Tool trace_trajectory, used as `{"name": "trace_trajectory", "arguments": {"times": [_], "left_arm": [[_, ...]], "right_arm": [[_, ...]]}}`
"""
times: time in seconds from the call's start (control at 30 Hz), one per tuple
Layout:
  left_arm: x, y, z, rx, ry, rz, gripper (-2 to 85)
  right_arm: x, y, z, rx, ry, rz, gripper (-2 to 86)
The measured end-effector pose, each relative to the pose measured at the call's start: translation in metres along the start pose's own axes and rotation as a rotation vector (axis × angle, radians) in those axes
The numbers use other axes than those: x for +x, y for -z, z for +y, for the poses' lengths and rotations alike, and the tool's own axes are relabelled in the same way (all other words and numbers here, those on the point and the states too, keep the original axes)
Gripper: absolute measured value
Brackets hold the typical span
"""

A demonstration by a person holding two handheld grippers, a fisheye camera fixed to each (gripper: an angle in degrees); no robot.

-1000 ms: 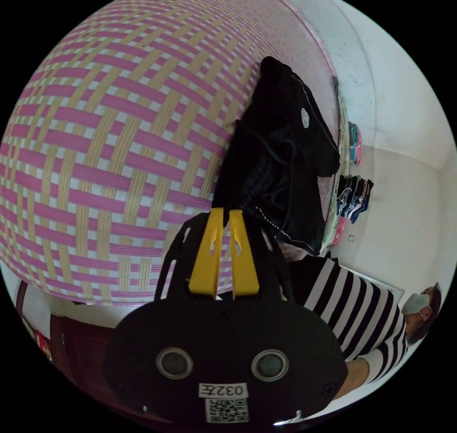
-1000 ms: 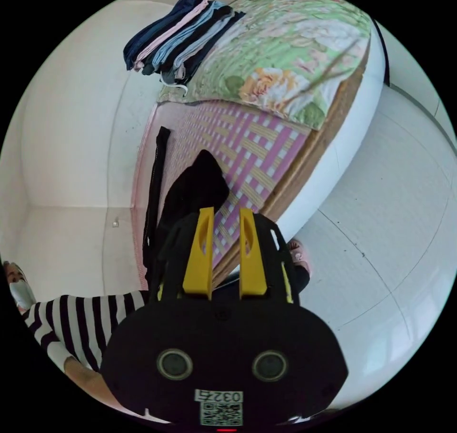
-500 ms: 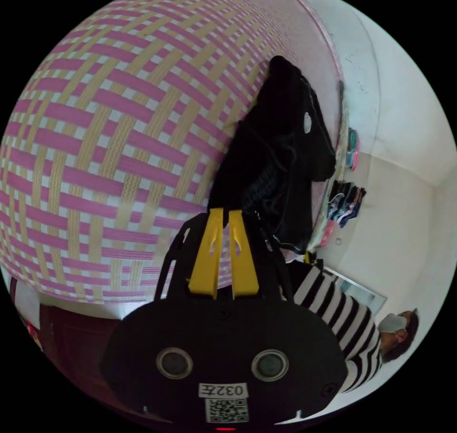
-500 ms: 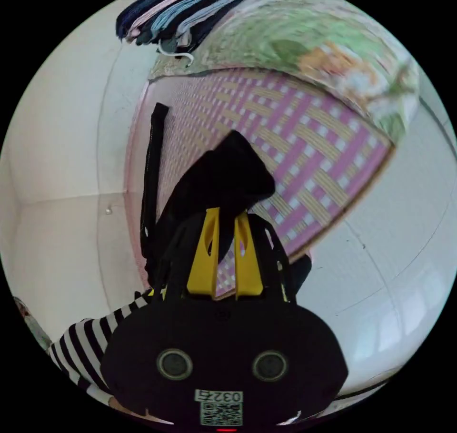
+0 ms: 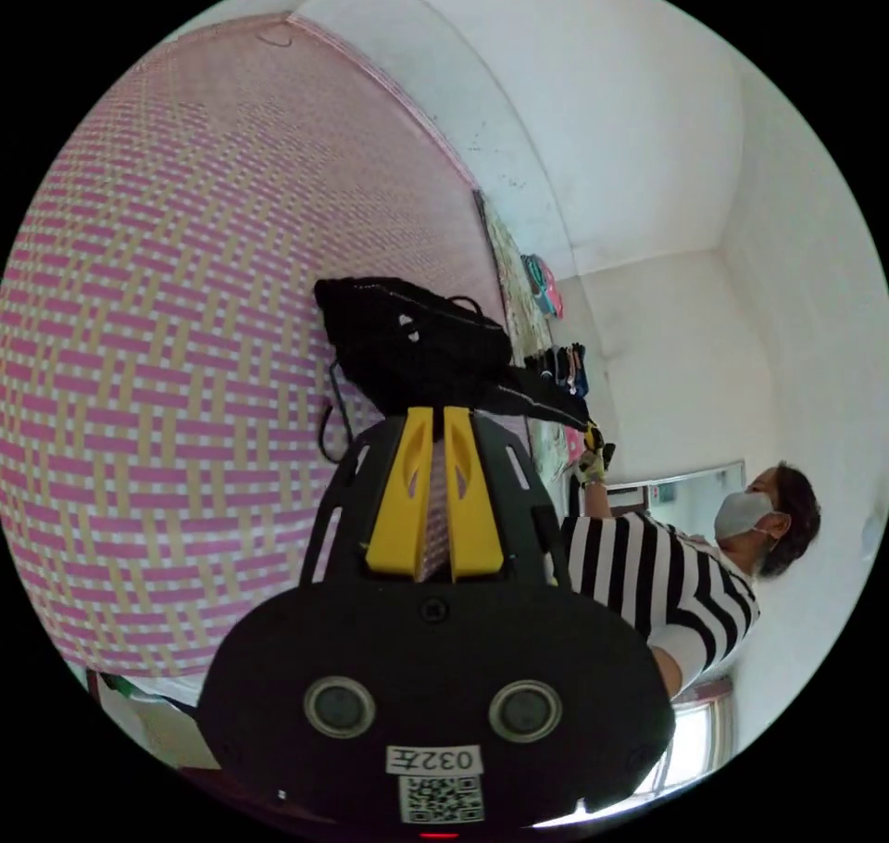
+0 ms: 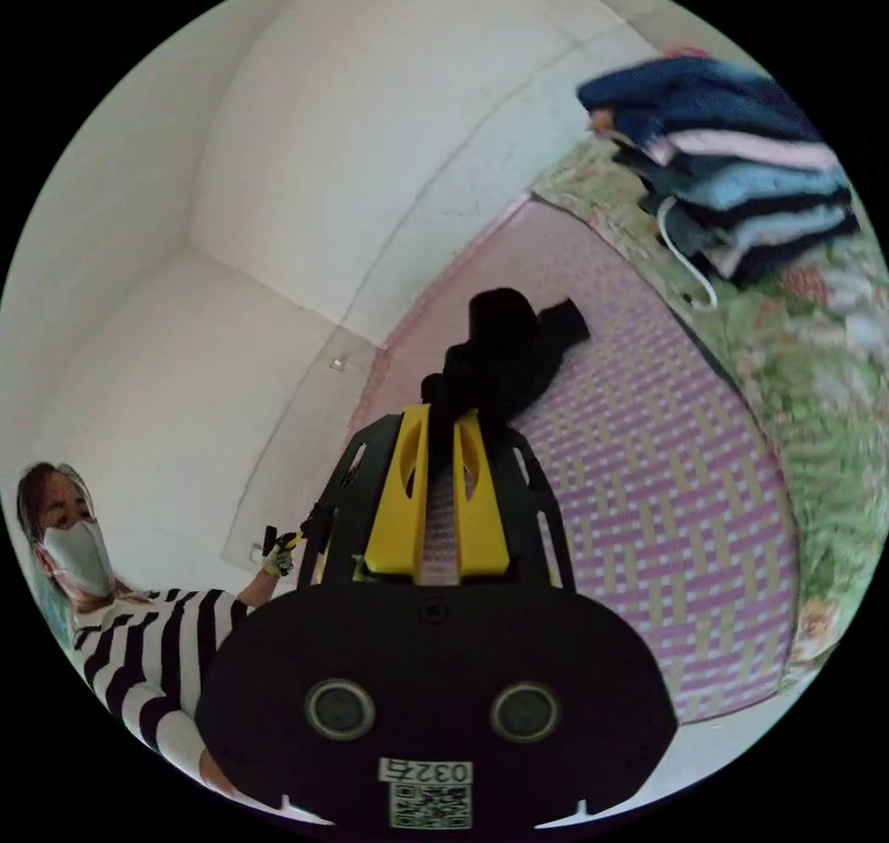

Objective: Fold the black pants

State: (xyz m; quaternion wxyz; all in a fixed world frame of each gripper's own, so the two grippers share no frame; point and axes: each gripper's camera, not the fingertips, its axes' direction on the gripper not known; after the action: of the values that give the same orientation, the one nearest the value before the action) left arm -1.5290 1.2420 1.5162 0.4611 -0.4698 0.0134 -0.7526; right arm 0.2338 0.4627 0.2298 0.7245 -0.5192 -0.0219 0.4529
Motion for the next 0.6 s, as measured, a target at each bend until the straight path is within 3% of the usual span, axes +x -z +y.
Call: {"name": "trace_trajectory", "arguments": {"times": [0.23, 0.37, 0.6], "left_arm": [[-0.089, -0.075, 0.065, -0.159, 0.368, -0.042, -1.5], [-0.086, -0.078, 0.072, -0.17, 0.365, -0.053, -1.5], [-0.059, -0.098, 0.054, -0.409, 0.267, -0.197, -1.3]], "right_arm": [[0.136, -0.042, 0.088, -0.246, -0.489, 0.244, 4.8], [0.131, -0.024, 0.097, -0.216, -0.479, 0.281, 4.5], [0.111, -0.018, 0.085, -0.274, -0.438, 0.394, 4.7]]}}
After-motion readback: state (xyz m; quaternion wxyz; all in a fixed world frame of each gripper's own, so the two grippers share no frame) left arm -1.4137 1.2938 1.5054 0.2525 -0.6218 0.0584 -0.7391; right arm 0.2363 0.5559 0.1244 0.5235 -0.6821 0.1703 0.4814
